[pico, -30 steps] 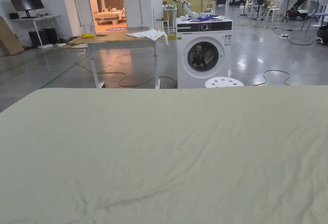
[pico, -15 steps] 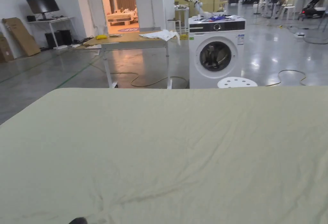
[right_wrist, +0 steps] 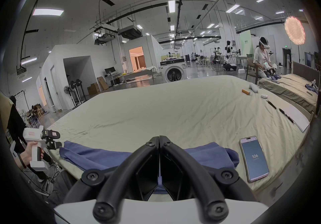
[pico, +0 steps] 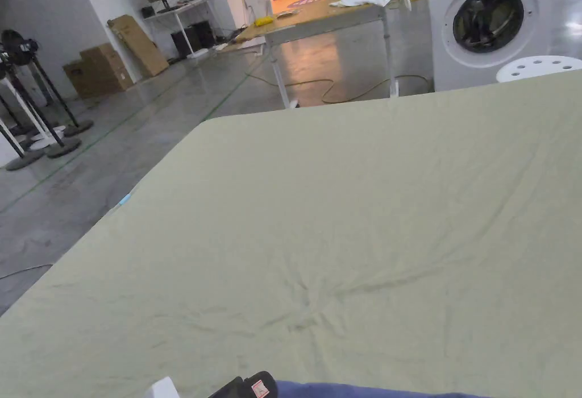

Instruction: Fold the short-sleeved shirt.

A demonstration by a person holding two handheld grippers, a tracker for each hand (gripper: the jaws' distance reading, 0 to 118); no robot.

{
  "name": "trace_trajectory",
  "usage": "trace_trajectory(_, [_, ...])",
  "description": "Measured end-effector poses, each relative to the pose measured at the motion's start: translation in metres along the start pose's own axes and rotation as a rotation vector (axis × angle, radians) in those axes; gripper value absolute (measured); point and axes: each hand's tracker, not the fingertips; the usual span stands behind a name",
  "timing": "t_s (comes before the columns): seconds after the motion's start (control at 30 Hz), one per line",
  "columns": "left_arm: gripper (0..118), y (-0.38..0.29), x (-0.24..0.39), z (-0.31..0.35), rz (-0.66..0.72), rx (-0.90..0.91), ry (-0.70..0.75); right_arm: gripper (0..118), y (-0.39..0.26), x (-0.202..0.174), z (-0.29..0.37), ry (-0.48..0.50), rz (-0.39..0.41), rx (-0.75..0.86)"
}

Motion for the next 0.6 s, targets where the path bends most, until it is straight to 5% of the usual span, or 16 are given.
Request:
trace_trajectory(0.1, [93, -0.006, -0.010, -0.021, 0.070, -0.041, -0.046, 0, 0.003, -0.005, -0.001, 0.001, -0.009, -0.013])
trace_trajectory(0.27, [27, -0.014, -0.013, -0.045, 0.213, -0.070, -0.099, 0, 0.003, -0.003, 0.001, -0.015, -0.020, -0.022])
trace_trajectory(0.33, [17, -0.018, -0.016, -0.055, 0.207, -0.082, -0.076, 0, 0.004, -0.003, 0.002, -0.021, -0.029, -0.027])
trace_trajectory(0.6, [10, 0.001, -0.008, -0.030, 0.198, -0.023, -0.043, 0, 0.004, 0.000, 0.001, -0.030, -0.063, -0.051])
